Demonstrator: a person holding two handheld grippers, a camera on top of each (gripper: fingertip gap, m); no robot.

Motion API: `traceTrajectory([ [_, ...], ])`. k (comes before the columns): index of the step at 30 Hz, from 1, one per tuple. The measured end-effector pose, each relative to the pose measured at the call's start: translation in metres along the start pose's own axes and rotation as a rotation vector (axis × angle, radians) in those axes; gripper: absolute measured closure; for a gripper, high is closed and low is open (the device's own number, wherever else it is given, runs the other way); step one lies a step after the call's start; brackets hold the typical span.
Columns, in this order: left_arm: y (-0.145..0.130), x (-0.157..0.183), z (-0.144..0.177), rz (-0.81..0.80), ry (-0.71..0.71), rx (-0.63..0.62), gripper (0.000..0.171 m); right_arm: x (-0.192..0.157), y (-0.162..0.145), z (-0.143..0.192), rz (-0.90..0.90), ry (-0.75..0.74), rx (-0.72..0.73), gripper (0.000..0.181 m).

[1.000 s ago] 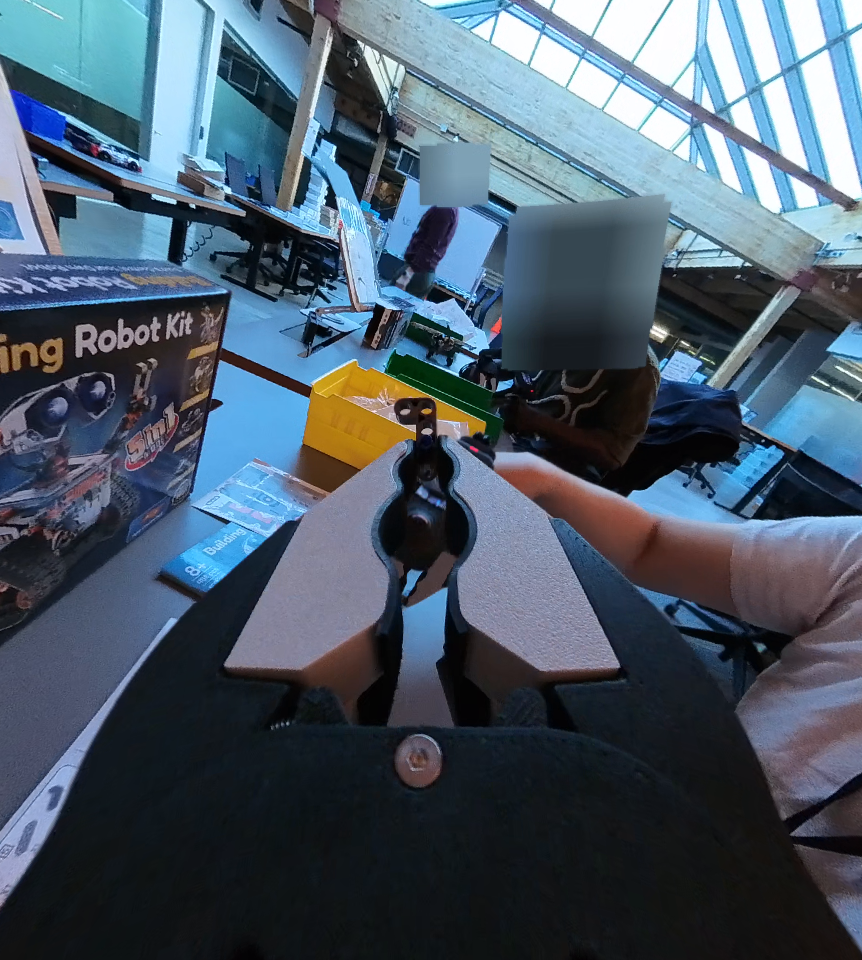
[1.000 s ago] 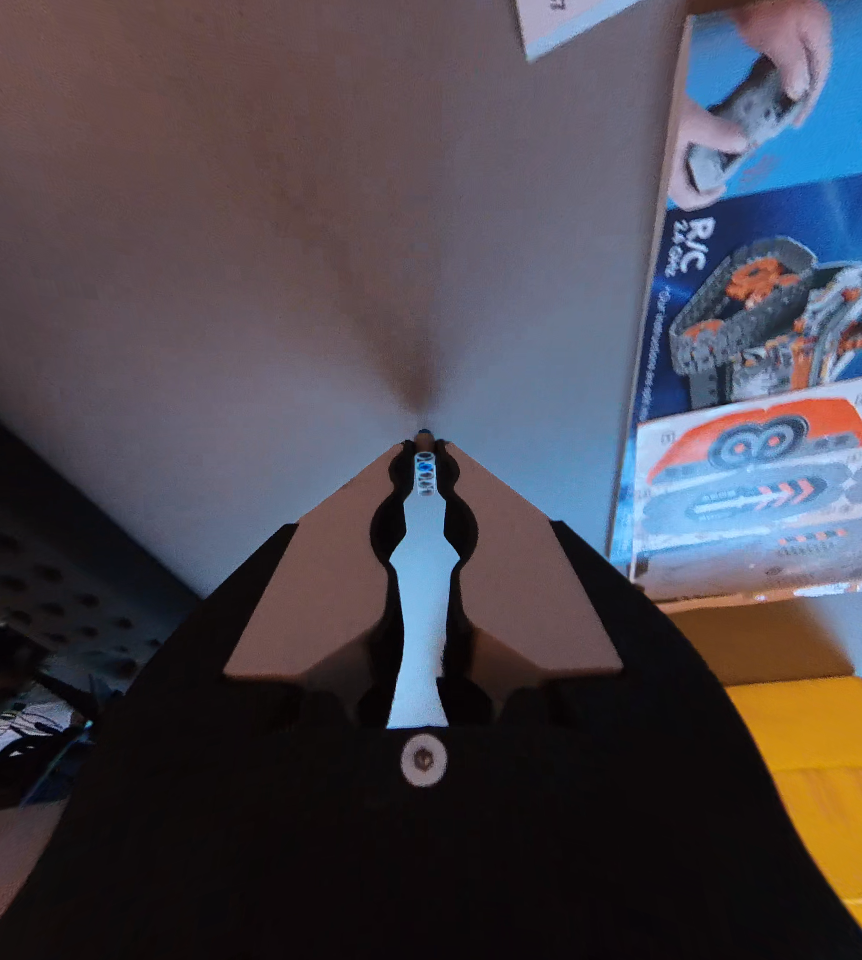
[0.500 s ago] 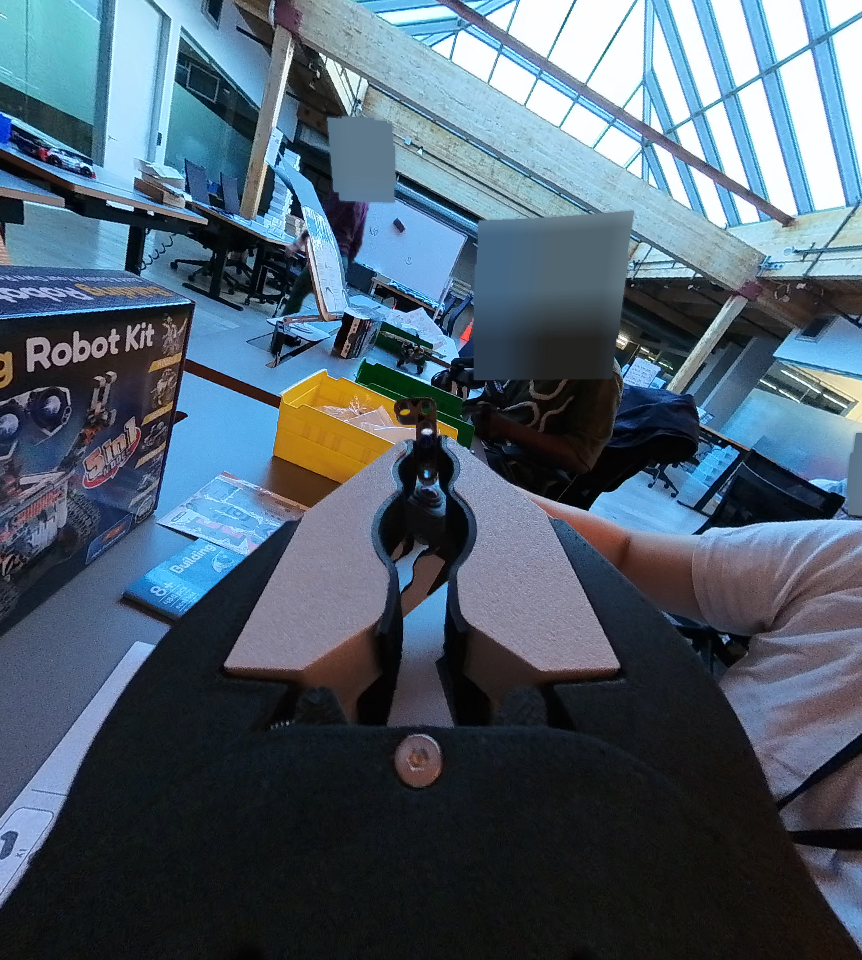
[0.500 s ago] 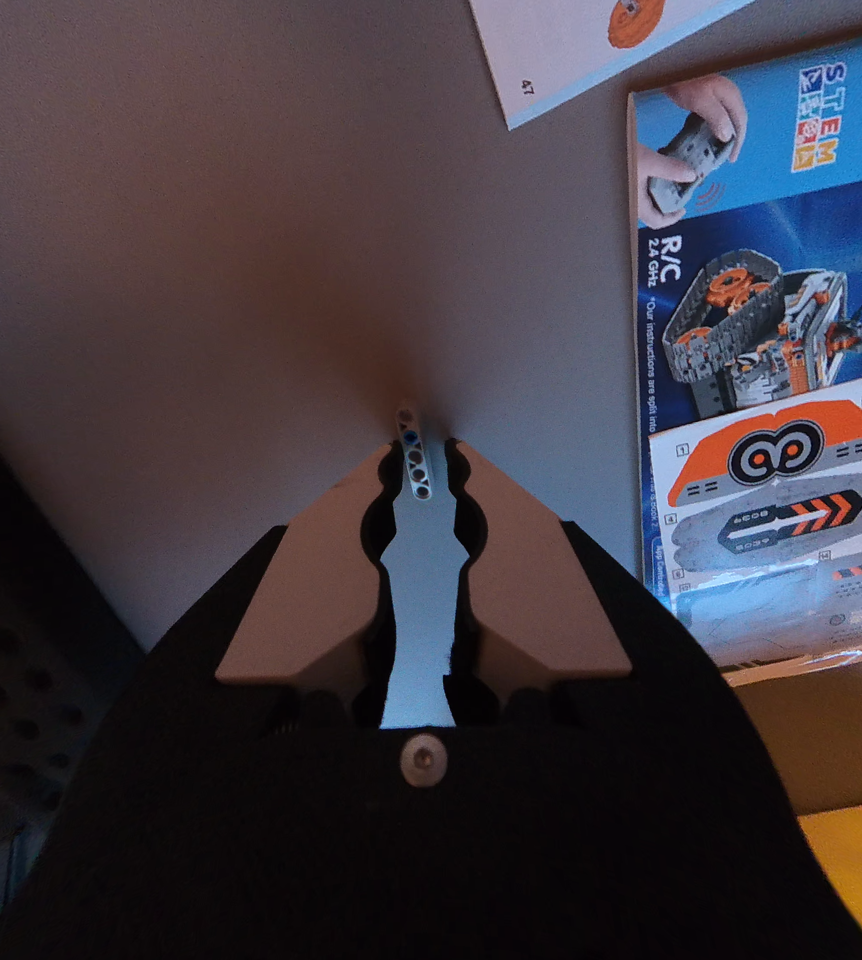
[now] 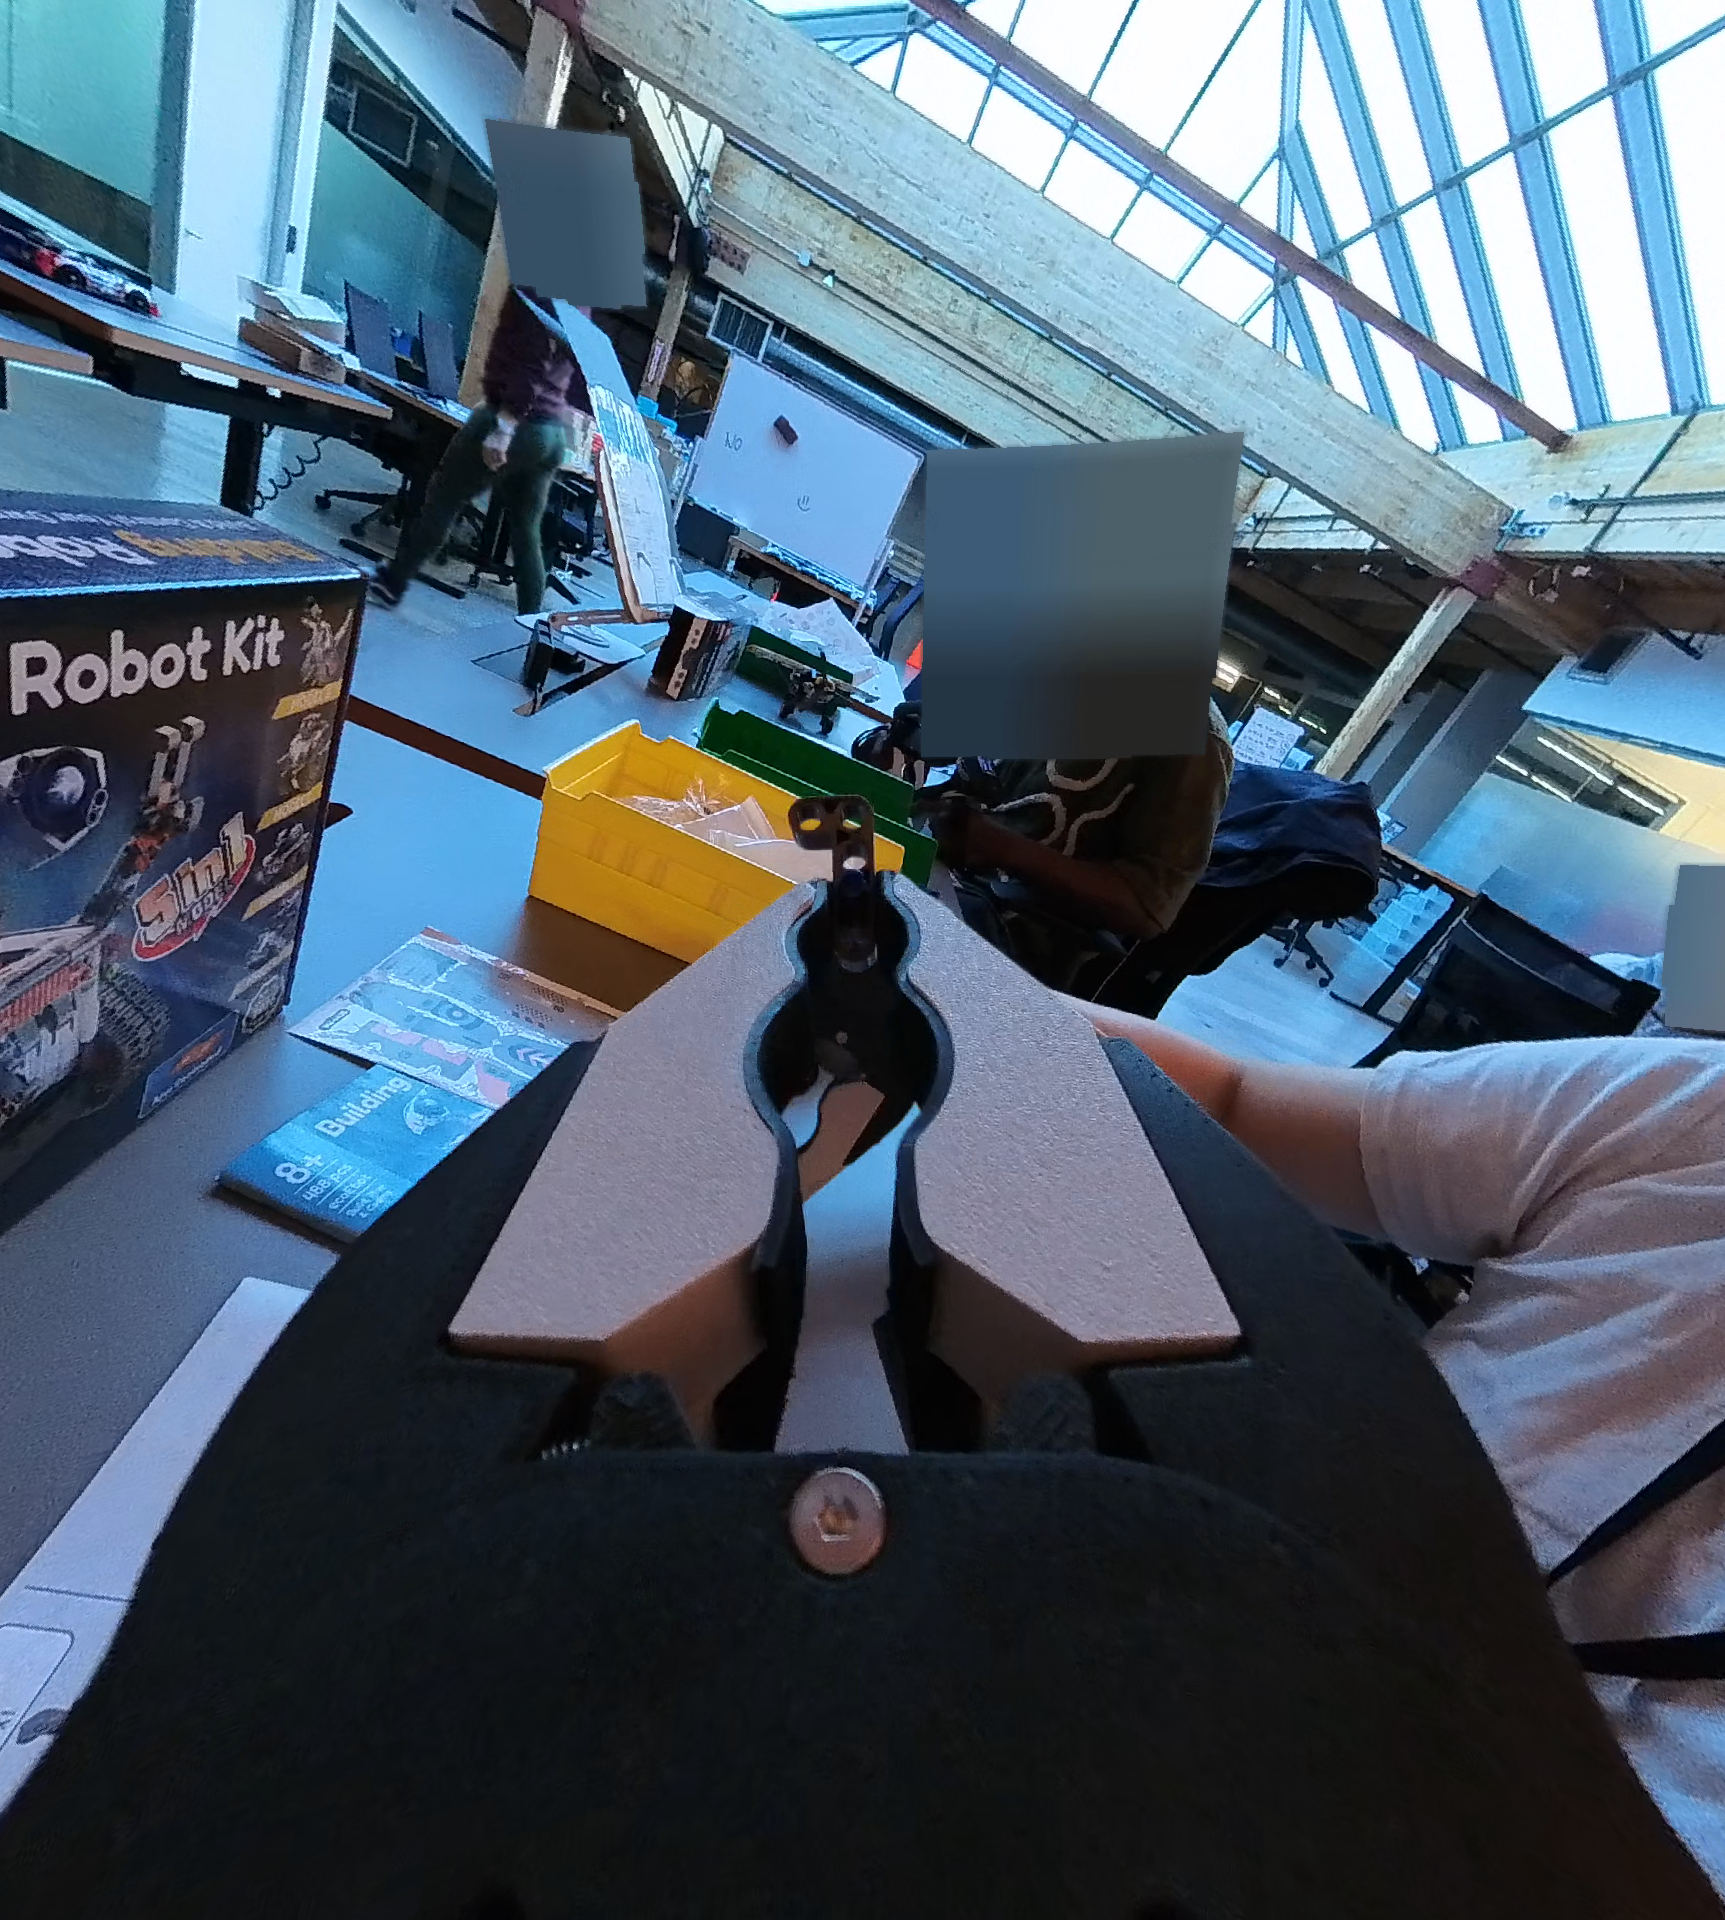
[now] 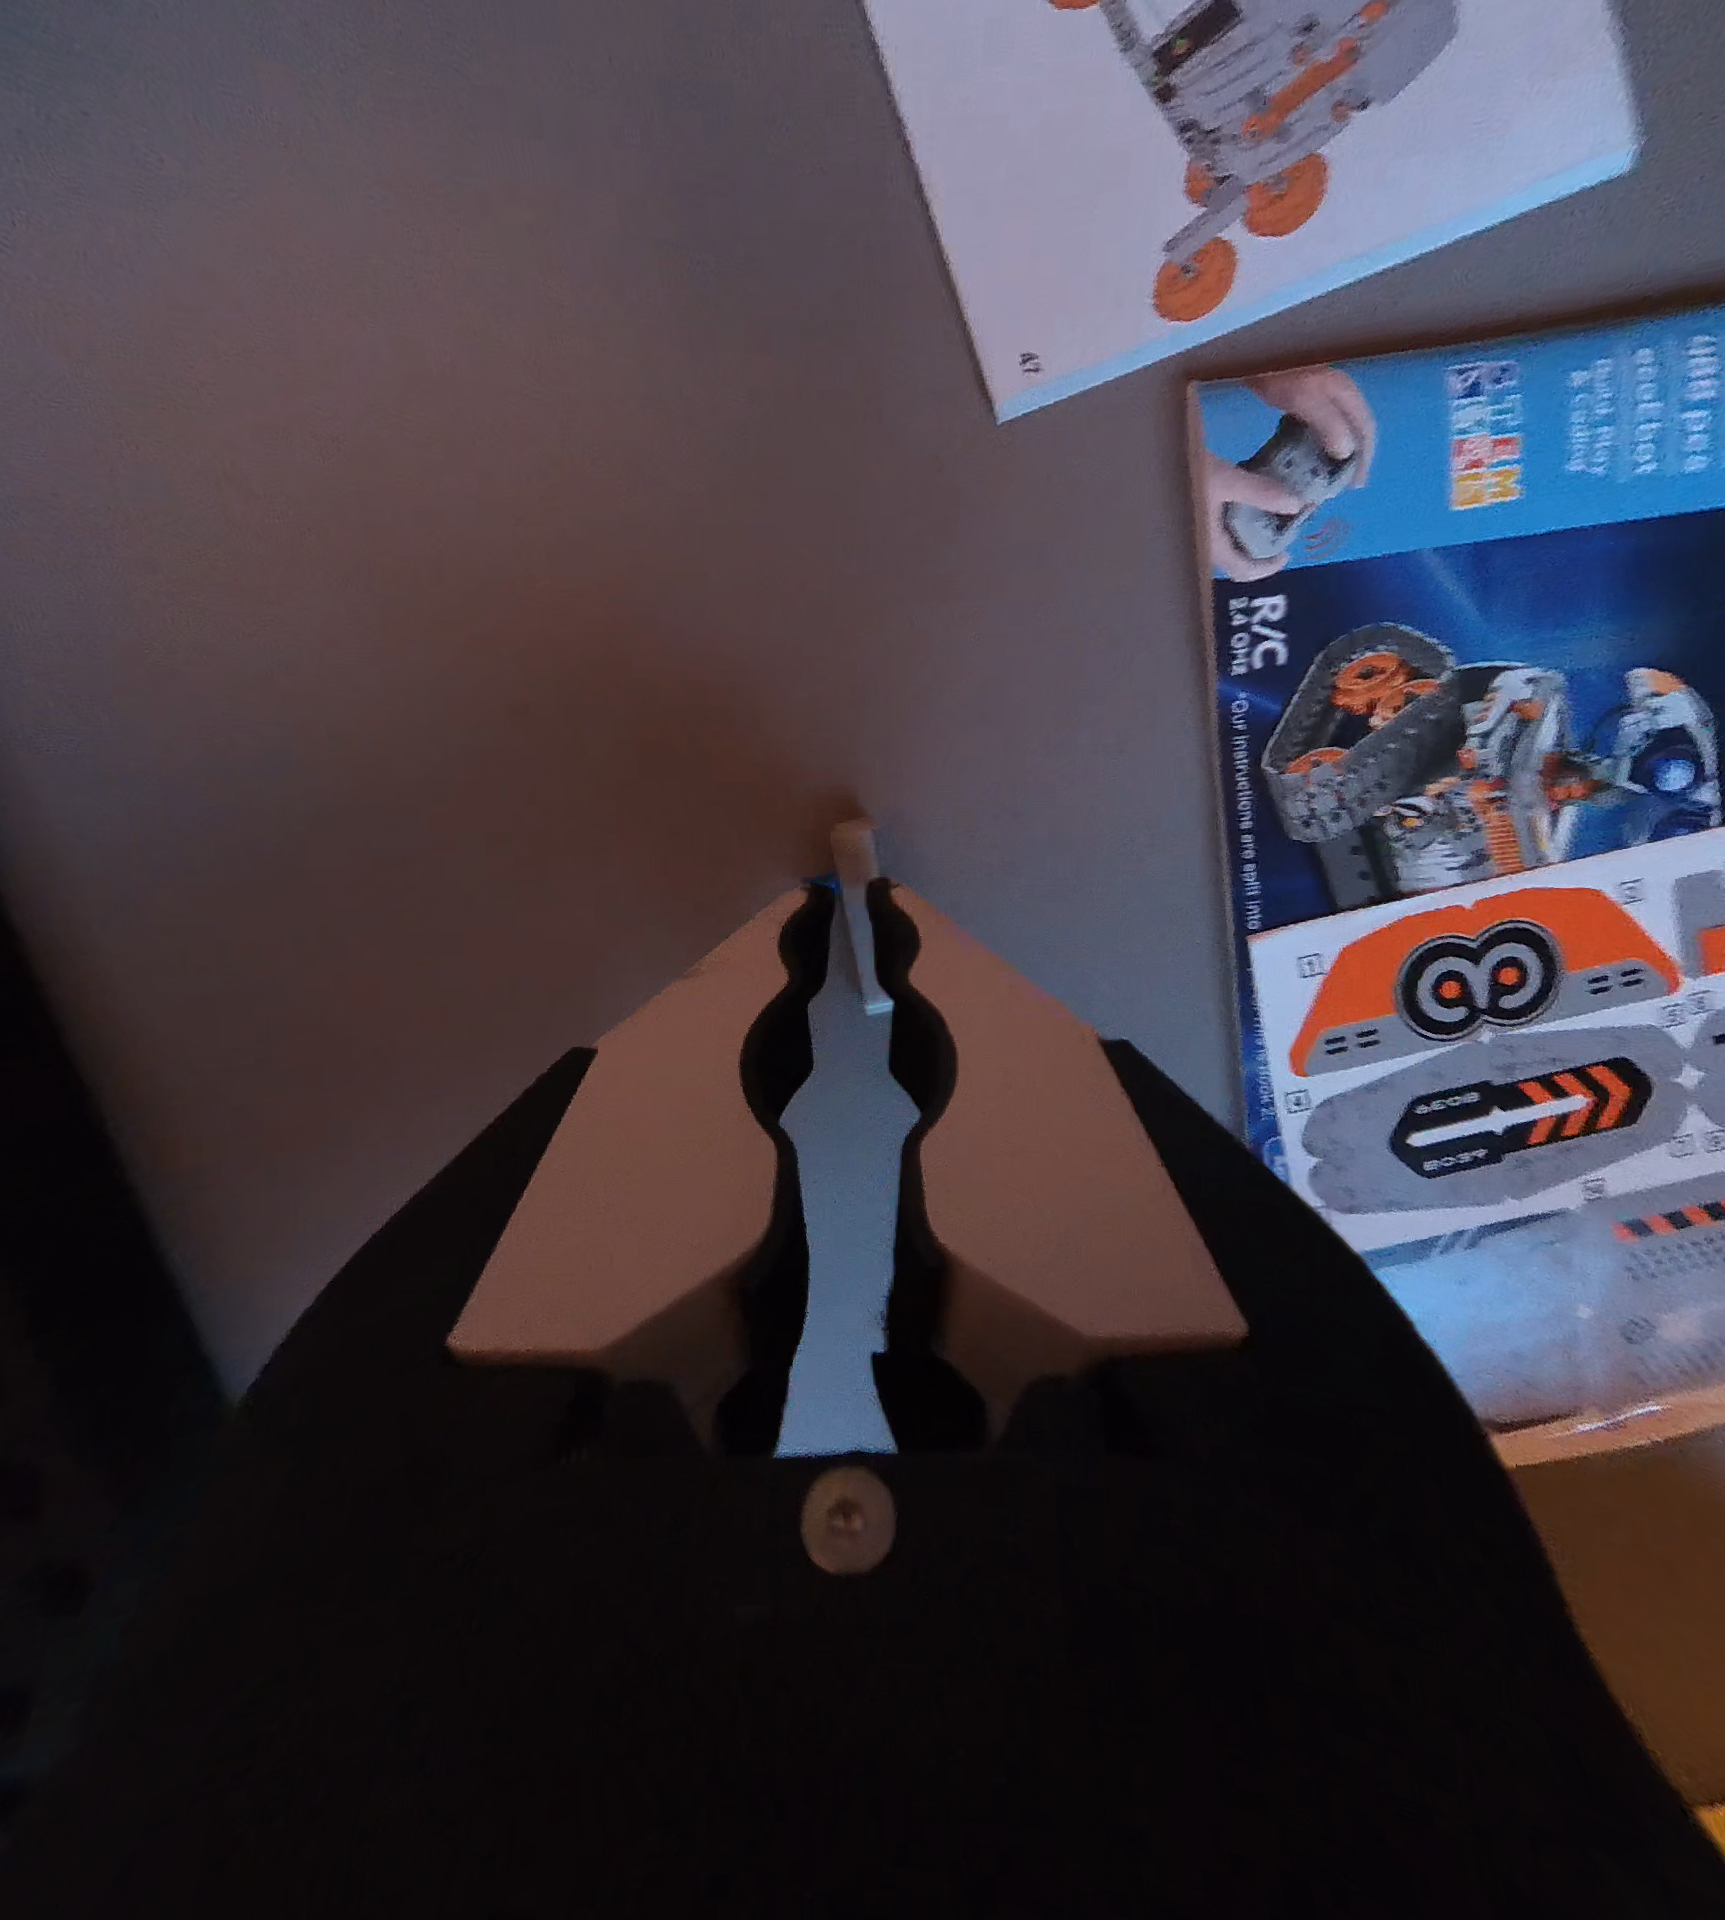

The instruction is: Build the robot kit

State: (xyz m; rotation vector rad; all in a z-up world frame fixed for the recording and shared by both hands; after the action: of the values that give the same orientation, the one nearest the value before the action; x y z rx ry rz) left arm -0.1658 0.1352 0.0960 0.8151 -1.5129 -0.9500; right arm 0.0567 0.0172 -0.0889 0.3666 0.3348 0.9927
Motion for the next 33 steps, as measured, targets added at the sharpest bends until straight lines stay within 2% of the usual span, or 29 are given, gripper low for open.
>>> traceTrajectory([
  [4,0.000,0.001,-0.001,-0.002,-0.012,0.004,0.168,0.007,0.005,0.007,0.064,0.070,0.087,0.175],
  [8,-0.001,0.002,-0.003,-0.002,-0.010,-0.009,0.167,0.018,0.006,0.006,0.025,0.320,0.073,0.172],
  [14,-0.001,0.004,-0.003,-0.008,-0.017,-0.014,0.168,0.031,0.006,-0.001,0.063,0.406,-0.050,0.166],
  [17,-0.002,0.002,-0.003,-0.005,-0.013,-0.018,0.168,0.026,-0.001,-0.007,0.089,0.372,-0.089,0.166],
  [19,-0.003,-0.001,-0.004,0.005,-0.011,-0.016,0.168,0.023,-0.002,-0.009,0.123,0.284,-0.052,0.175],
  [21,-0.004,-0.003,-0.006,0.017,-0.015,-0.019,0.168,0.021,-0.005,-0.006,0.157,0.141,-0.023,0.175],
  [24,-0.005,-0.003,-0.009,0.019,-0.013,-0.030,0.168,0.007,-0.009,0.001,0.294,-0.196,0.104,0.175],
  [25,-0.005,-0.003,-0.011,0.018,-0.018,-0.031,0.168,0.002,-0.012,0.001,0.366,-0.356,0.118,0.175],
  [26,-0.005,-0.002,-0.012,0.015,-0.018,-0.030,0.168,-0.001,-0.017,0.002,0.451,-0.531,0.083,0.175],
  [27,-0.005,-0.002,-0.013,0.014,-0.017,-0.030,0.168,-0.008,-0.022,-0.002,0.558,-0.636,0.032,0.175],
  [29,-0.008,-0.003,-0.019,0.020,-0.013,-0.053,0.168,-0.019,-0.028,-0.009,0.700,-0.774,-0.025,0.175],
  [31,-0.015,-0.006,-0.029,0.022,0.021,-0.097,0.167,-0.025,-0.033,-0.015,0.739,-0.801,-0.033,0.175],
  [33,-0.021,-0.009,-0.040,0.041,0.018,-0.135,0.167,-0.025,-0.036,-0.014,0.795,-0.895,-0.065,0.175],
])
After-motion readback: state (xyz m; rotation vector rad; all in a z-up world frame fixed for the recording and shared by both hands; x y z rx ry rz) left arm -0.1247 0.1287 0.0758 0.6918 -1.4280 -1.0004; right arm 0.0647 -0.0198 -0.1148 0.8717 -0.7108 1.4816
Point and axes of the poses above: each gripper's, where its closed fingertips meet, z back along the fingers, y out of its top, x = y × z across the jaws, the point moved 7 cm from there along z, back along the fingers, and after that the axes turned 7 degrees about y, right-handed, at the moved point
